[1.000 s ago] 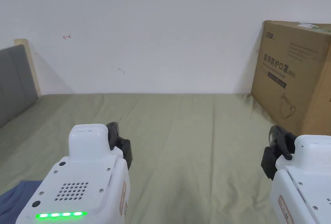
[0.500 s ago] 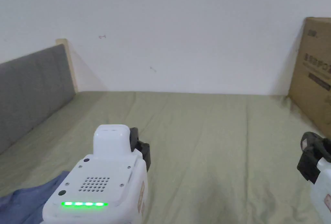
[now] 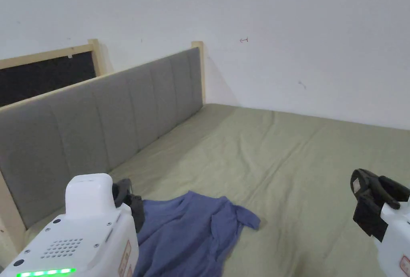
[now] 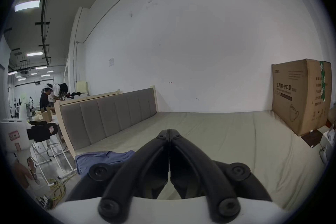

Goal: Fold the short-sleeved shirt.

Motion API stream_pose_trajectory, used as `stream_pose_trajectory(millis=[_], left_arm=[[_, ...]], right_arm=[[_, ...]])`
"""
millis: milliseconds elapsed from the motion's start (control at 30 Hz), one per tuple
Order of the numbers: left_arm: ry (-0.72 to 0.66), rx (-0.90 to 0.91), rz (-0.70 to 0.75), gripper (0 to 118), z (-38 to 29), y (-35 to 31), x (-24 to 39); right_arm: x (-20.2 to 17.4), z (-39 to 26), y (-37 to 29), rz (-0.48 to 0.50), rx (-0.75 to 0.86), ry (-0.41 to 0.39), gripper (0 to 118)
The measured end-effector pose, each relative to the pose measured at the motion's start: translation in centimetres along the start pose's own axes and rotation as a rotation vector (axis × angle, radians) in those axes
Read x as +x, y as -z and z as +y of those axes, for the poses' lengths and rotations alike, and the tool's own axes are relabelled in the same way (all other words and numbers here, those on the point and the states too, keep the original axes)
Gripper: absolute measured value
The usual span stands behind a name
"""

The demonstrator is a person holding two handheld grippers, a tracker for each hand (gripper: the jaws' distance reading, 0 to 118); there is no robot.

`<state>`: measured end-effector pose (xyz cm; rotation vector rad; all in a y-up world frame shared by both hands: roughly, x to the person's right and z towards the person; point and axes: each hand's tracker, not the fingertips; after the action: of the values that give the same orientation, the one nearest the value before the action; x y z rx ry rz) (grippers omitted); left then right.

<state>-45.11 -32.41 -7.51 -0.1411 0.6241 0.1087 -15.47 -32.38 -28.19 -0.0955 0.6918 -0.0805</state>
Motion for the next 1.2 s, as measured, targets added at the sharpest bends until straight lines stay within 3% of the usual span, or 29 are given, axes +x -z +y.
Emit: stream_pose_trajectory(millis=[133, 200, 333, 367, 400, 433, 533, 600, 700, 733, 767, 800, 900, 1000, 1067, 1133, 1200], left_arm=[[-0.030, -0.027, 0.024, 0, 0.9, 2.9, -2.5], [-0.081, -0.103, -0.061, 0, 1.5, 6.4, -4.7], [-0.073, -0.662, -0.220, 1, -0.2, 18.4, -7.8], [-0.098, -0.734, -0.233, 18, -1.7, 20.1, -8.1], [-0.117, -0.789, -0.233, 66, -3.2, 21.5, -7.9], [-0.099, -0.844, -0.186, 90, -4.7, 23.1, -7.9], [-0.028, -0.886, -0.136, 110, -8.4, 26.8, -7.4], [0.042, -0.922, -0.131, 107, -10.7, 28.8, -6.5], [0.006, -1.038, -0.174, 107, -15.4, 31.0, -6.1], [0.035, -1.062, -0.187, 111, -17.1, 31.2, -5.2], [0.171, -0.962, -0.197, 118, -17.4, 30.8, -4.4], [0.256, -0.906, -0.138, 118, -18.8, 31.0, -4.5], [0.141, -0.895, -0.143, 118, -19.8, 31.7, -6.1], [0.143, -0.899, -0.144, 118, -18.1, 30.7, -5.2], [0.153, -0.868, -0.128, 109, -16.4, 28.5, -4.2], [0.135, -0.778, -0.090, 64, -15.1, 26.6, -4.0], [0.075, -0.740, -0.050, 3, -13.9, 25.5, -5.3]], right_arm=[[1.4, -0.9, 0.2, -0.018, -0.066, -0.014, 0], [2.3, -1.5, 0.4, -0.016, -0.107, -0.046, 0], [3.8, -3.0, 1.0, -0.049, -0.193, -0.079, 0], [4.2, -3.4, 1.1, -0.050, -0.216, -0.070, 0], [4.5, -3.9, 1.2, -0.050, -0.243, -0.060, 0], [4.8, -4.4, 1.3, -0.050, -0.268, -0.052, 0], [5.7, -5.7, 1.4, -0.050, -0.333, -0.045, 0], [6.0, -6.3, 1.5, -0.056, -0.369, -0.057, 0], [6.5, -6.9, 1.7, -0.068, -0.413, -0.061, 0], [6.7, -7.1, 1.8, -0.067, -0.425, -0.056, 0], [6.7, -7.1, 1.9, -0.069, -0.433, -0.053, 0], [6.8, -7.2, 2.0, -0.069, -0.440, -0.049, 0], [6.8, -7.3, 2.3, -0.067, -0.451, -0.025, 0], [6.6, -7.2, 2.7, -0.051, -0.455, 0.014, 0], [6.3, -7.2, 2.9, -0.044, -0.460, 0.024, 0], [6.3, -7.1, 2.9, -0.033, -0.463, 0.030, 0], [6.2, -6.7, 2.6, -0.019, -0.459, 0.033, 0]])
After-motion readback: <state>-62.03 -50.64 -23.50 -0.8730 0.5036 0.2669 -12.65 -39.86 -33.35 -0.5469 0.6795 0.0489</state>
